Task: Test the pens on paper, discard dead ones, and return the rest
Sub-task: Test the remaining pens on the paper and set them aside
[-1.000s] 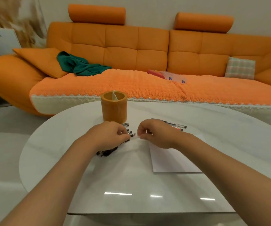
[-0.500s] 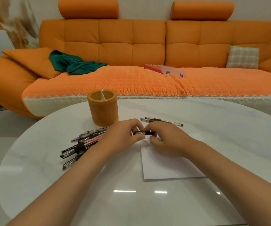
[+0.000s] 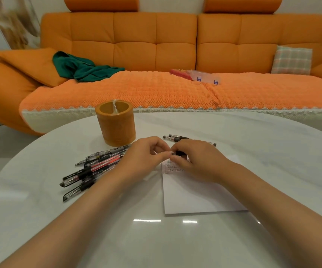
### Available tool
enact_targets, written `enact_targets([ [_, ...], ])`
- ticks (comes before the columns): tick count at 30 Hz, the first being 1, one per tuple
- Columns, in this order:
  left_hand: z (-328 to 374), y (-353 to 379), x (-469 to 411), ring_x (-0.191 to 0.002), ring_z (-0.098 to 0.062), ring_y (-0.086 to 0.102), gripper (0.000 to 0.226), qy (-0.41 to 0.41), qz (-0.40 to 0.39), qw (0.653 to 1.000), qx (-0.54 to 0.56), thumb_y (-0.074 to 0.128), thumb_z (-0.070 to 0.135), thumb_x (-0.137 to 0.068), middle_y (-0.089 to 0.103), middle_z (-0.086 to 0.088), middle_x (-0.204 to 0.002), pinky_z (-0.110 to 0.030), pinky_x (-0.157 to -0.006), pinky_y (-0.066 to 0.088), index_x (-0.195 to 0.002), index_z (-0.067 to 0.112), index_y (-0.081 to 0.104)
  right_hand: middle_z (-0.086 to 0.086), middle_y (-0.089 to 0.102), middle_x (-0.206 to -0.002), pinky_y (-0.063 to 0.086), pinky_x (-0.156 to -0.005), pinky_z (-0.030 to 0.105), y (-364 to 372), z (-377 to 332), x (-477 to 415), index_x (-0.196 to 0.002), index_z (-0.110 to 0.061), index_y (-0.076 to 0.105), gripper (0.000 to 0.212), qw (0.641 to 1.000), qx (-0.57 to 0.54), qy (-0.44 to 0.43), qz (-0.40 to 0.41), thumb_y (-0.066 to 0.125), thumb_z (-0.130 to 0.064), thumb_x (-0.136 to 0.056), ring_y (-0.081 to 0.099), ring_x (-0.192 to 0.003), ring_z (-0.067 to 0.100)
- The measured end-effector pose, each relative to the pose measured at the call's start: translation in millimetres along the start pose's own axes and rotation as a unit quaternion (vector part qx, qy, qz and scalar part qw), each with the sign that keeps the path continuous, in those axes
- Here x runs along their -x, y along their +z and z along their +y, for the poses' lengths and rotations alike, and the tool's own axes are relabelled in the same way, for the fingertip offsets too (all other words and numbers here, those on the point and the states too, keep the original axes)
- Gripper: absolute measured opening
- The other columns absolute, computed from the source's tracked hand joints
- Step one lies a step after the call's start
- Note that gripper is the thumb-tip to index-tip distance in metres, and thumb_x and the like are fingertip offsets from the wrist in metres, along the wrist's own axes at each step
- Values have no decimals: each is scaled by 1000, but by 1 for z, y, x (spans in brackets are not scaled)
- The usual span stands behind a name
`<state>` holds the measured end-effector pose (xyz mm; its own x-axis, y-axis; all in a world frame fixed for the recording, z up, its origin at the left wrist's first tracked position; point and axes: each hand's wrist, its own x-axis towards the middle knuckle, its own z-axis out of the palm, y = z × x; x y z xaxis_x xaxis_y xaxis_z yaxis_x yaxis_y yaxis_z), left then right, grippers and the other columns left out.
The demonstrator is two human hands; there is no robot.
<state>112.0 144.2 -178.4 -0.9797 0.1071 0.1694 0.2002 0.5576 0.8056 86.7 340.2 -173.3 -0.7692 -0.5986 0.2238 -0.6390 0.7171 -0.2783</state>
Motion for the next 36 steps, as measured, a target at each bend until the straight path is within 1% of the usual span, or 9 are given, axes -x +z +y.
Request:
enact_targets([
  [3,1,-2,2,-73,-6,62,9,13,22,1000,-11,80,33,-82,70,13,-78,-23,-65,51,-86,33,71,-6,64,-96,48,-74,35,-1,-1,-2,-109,-24,66,28,1000,-12,2,-10,43,-39,-104,58,-86,13],
  [9,5,-2,2,-75,-11,66,7,25,17,999,-15,79,31,-84,71,17,-75,-31,-68,55,-84,30,72,-9,61,-78,34,-51,27,-1,-1,0,-97,-28,65,24,998,47,-19,33,44,-38,-103,55,-70,14],
  [13,4,-5,3,-73,1,65,9,35,3,999,-22,79,27,-84,70,17,-74,-16,-64,50,-82,30,70,-9,64,-76,34,-50,28,0,-4,3,-101,-33,65,26,996,76,-17,31,41,-45,-103,56,-70,15],
  [19,-1,-6,4,-79,-6,64,8,35,14,998,-55,77,33,-85,69,16,-77,-28,-70,57,-86,33,69,-15,64,-85,41,-62,30,-7,-5,3,-126,-41,56,32,997,34,67,-27,39,-53,-101,53,-77,8],
  [22,-3,-5,5,-87,-4,59,9,60,14,986,-154,69,37,-91,63,21,-84,-33,-76,55,-98,37,64,-6,61,-81,40,-61,34,-10,-2,5,-136,-38,37,32,993,-67,95,-34,38,-32,-105,53,-71,15],
  [27,-6,-4,6,-102,-9,51,23,92,-23,956,-279,60,44,-94,64,18,-102,-36,-88,48,-116,37,66,12,64,-86,51,-51,33,-20,-4,4,-103,-19,62,22,898,-398,181,43,51,-2,-98,60,-60,20],
  [31,-10,-1,5,-108,-11,45,27,84,-41,951,-293,58,51,-93,57,13,-112,-35,-93,43,-115,37,65,19,66,-95,58,-70,39,-18,-5,8,-113,-4,71,36,787,-578,215,13,40,9,-98,64,-74,30],
  [33,-13,0,5,-112,-11,42,33,64,-59,956,-278,59,53,-91,54,12,-116,-35,-96,42,-119,37,63,15,61,-93,57,-76,39,-13,-3,10,-120,-6,68,42,770,-605,202,3,44,15,-93,61,-75,28],
  [36,-16,-1,4,-115,-10,40,36,53,-71,962,-259,61,55,-90,52,13,-118,-35,-97,42,-122,38,62,7,56,-78,48,-61,34,-6,-7,14,-112,-9,68,19,795,-574,196,-1,60,-4,-96,53,-65,22],
])
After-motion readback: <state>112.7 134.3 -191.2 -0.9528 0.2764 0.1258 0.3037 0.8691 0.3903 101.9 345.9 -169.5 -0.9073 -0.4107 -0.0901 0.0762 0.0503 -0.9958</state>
